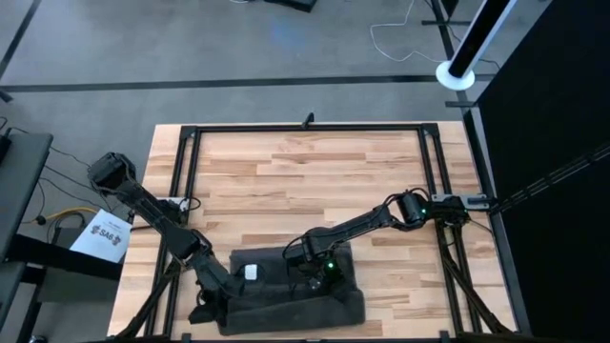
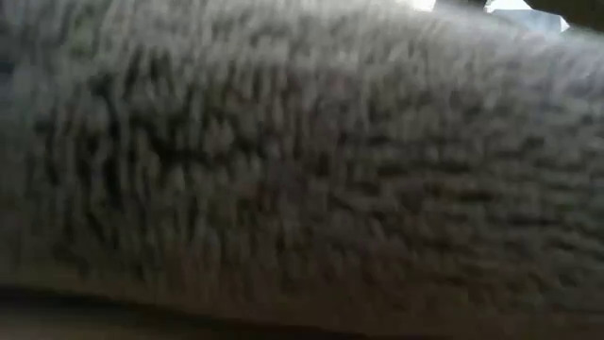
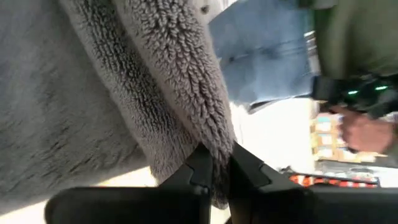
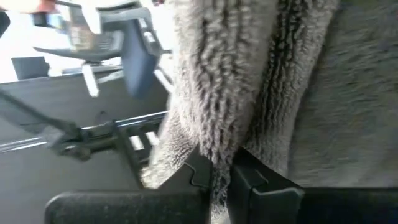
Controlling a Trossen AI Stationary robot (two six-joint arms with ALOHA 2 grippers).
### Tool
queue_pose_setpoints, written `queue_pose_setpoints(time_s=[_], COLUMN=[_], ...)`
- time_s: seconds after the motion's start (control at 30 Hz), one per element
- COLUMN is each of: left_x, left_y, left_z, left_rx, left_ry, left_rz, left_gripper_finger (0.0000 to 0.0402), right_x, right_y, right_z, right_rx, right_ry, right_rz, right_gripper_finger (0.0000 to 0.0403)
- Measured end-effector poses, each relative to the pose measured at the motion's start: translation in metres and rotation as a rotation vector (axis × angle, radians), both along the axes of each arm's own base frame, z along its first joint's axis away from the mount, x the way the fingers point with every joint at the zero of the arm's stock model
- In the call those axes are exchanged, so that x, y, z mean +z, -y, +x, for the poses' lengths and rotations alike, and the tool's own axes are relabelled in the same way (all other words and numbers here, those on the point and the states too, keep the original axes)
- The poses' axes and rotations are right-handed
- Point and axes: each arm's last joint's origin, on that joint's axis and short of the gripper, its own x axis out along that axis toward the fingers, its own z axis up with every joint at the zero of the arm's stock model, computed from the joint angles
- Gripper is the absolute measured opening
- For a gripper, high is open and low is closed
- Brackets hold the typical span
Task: Roll towel
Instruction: Roll the black towel
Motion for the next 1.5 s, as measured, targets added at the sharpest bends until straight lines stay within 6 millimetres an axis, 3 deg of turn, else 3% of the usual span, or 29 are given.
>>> queue_pose_setpoints(time_s=[0.13,0.33,0.93,1.1,1.23,1.5], left_x=[-0.004,-0.042,-0.081,-0.086,-0.087,-0.088], left_y=[-0.012,-0.024,-0.011,-0.013,-0.014,-0.010], left_z=[0.006,0.008,-0.002,-0.004,-0.005,-0.010], left_rx=[-0.006,-0.020,-0.064,0.026,0.067,0.073], left_ry=[0.021,-0.058,-0.200,-0.261,-0.305,-0.311], left_rz=[0.061,0.147,0.271,0.324,0.340,0.363], left_gripper_finger=[0.0010,0.0010,0.0009,0.0010,0.0039,0.0057], right_x=[-0.001,-0.004,-0.006,-0.006,-0.004,0.015], right_y=[-0.005,0.002,0.009,0.012,0.016,0.017], right_z=[-0.002,-0.001,0.008,0.008,0.007,-0.002], right_rx=[0.032,0.014,-0.106,-0.156,-0.175,-0.115], right_ry=[0.024,0.005,-0.013,-0.057,-0.092,-0.090], right_rz=[-0.027,-0.163,-0.333,-0.401,-0.424,-0.532], right_gripper_finger=[0.0008,0.0008,0.0008,0.0063,0.0102,0.0117])
